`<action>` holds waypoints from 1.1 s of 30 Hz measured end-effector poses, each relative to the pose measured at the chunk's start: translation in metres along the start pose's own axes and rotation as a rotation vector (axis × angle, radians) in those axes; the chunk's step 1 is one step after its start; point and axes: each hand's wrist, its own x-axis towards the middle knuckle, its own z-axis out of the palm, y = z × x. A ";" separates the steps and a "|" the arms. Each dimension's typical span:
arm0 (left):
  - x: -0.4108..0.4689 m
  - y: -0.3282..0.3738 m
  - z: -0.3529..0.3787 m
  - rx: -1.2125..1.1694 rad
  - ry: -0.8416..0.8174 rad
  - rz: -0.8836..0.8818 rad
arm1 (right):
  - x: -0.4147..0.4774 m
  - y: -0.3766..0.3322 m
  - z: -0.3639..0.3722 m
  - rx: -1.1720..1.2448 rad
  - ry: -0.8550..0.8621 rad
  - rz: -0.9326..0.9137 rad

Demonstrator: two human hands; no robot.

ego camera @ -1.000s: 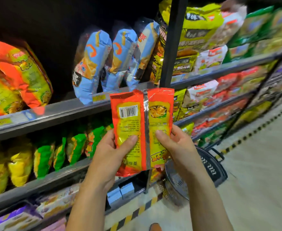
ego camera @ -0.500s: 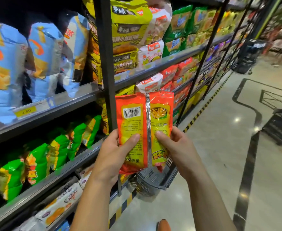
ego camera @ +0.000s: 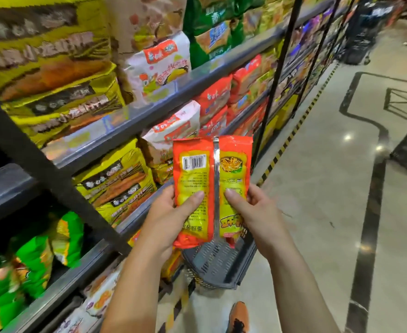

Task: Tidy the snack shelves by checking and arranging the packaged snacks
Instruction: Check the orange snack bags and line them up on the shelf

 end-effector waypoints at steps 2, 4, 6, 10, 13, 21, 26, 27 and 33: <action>0.033 -0.004 0.016 0.024 0.014 -0.020 | 0.032 0.003 -0.016 0.001 0.003 0.027; 0.064 -0.010 0.031 0.043 0.018 -0.036 | 0.062 0.005 -0.033 0.002 -0.005 0.045; 0.094 -0.019 0.042 0.059 0.017 -0.052 | 0.090 0.010 -0.048 -0.009 -0.009 0.065; 0.148 -0.036 0.055 0.158 -0.010 -0.103 | 0.133 0.036 -0.070 -0.016 0.048 0.124; 0.185 -0.059 0.055 0.223 -0.034 -0.148 | 0.157 0.063 -0.080 -0.014 0.107 0.192; 0.273 -0.153 0.029 0.447 -0.106 -0.247 | 0.197 0.162 -0.090 -0.061 0.270 0.337; 0.311 -0.230 0.012 0.484 -0.123 -0.377 | 0.213 0.247 -0.094 -0.116 0.377 0.431; 0.316 -0.245 0.009 0.493 -0.127 -0.400 | 0.214 0.267 -0.095 -0.128 0.393 0.453; 0.345 -0.352 -0.018 0.598 -0.130 -0.492 | 0.219 0.385 -0.113 -0.243 0.387 0.575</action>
